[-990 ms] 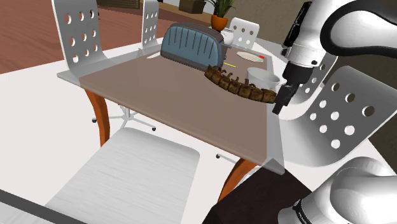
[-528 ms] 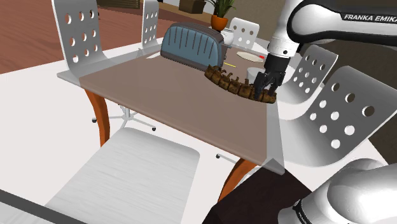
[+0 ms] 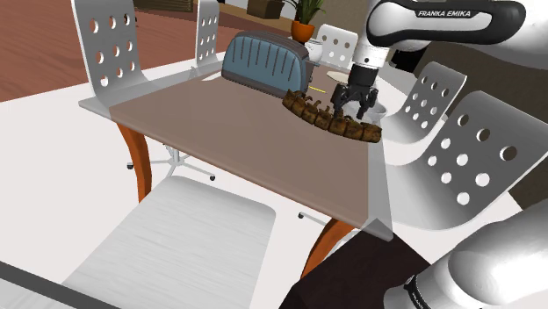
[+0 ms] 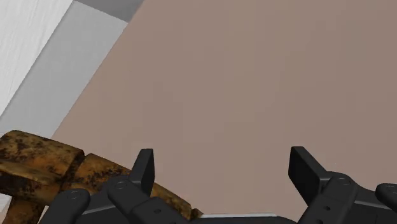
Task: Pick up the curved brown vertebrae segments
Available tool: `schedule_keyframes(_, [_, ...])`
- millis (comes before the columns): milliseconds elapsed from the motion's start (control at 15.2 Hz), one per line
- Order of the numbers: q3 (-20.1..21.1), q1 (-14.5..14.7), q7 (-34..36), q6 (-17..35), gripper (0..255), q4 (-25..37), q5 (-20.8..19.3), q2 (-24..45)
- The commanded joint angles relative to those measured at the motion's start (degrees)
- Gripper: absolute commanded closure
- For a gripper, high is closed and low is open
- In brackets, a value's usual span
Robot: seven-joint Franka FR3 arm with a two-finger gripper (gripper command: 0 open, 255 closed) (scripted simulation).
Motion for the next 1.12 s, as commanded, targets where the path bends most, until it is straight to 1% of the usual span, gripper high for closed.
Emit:
schedule_keyframes(0, [-0.59, -0.88, 2.66, 0.16, 0, 4.23, 0.12, 4.43])
schedule_keyframes(594, [-4.68, -4.95, 12.36, -3.13, 0, 25.12, 1.82, 22.1])
schedule_keyframes(858, [-6.68, -7.25, 16.28, -5.92, 0, 35.92, 3.35, 30.14])
schedule_keyframes(1056, [-8.07, -9.4, 19.23, -8.72, 0, 45.14, 4.8, 36.59])
